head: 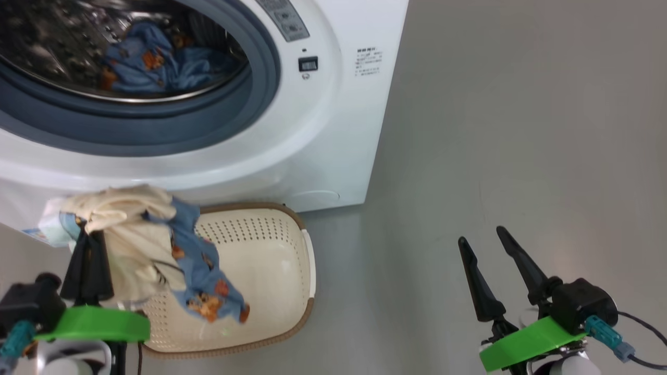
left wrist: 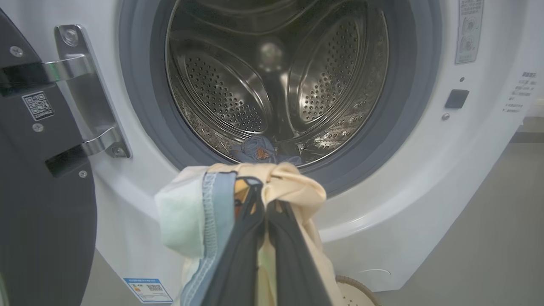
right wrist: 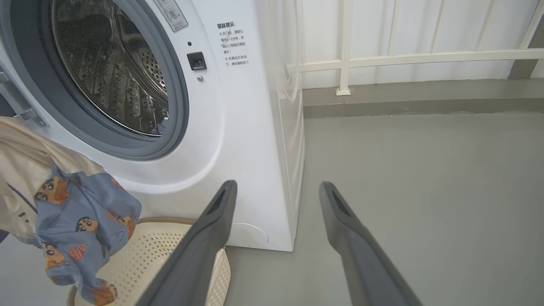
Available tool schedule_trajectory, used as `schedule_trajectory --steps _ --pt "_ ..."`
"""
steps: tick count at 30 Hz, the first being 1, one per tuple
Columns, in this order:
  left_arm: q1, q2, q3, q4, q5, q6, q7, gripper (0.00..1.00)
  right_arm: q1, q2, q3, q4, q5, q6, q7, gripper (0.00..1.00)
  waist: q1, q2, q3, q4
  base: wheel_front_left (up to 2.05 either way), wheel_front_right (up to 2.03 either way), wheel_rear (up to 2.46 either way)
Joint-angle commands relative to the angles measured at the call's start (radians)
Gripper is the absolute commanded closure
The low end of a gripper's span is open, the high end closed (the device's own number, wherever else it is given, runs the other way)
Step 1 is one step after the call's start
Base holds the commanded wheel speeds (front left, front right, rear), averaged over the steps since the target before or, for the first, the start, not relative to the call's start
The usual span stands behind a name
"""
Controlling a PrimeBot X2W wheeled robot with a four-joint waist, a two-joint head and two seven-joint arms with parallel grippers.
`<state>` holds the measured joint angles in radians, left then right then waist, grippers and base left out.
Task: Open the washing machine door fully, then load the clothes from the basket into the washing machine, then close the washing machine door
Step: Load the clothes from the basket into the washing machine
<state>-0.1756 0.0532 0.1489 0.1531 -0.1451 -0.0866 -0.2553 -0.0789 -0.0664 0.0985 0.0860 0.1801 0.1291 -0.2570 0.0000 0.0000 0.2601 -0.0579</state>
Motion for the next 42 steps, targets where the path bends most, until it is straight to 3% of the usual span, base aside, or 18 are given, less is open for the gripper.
schedule_trajectory --steps 1,13,30,42 --pt "-0.054 0.027 0.035 -0.008 -0.001 -0.007 -0.006 1.00 -0.030 -0.002 0.029 -0.027 0.000 0.002 -0.005 0.00 0.0000 0.0000 0.046 -0.018 0.00 0.00 0.00" --pt "-0.263 0.095 0.034 0.116 0.004 -0.022 -0.006 1.00 -0.075 0.005 0.047 -0.023 0.001 0.002 -0.005 0.00 0.0000 0.0000 0.111 -0.060 0.00 0.00 0.00" --pt "-0.668 0.249 -0.013 0.382 0.006 -0.035 0.037 1.00 -0.099 0.013 0.065 -0.026 0.014 0.002 -0.005 0.00 0.0000 0.0000 0.175 -0.140 0.00 0.00 0.00" --pt "-0.907 0.287 -0.067 0.544 0.009 -0.038 0.063 1.00 -0.129 0.015 0.074 -0.040 0.019 0.002 -0.005 0.00 0.0000 0.0000 0.319 -0.175 0.00 0.00 0.00"
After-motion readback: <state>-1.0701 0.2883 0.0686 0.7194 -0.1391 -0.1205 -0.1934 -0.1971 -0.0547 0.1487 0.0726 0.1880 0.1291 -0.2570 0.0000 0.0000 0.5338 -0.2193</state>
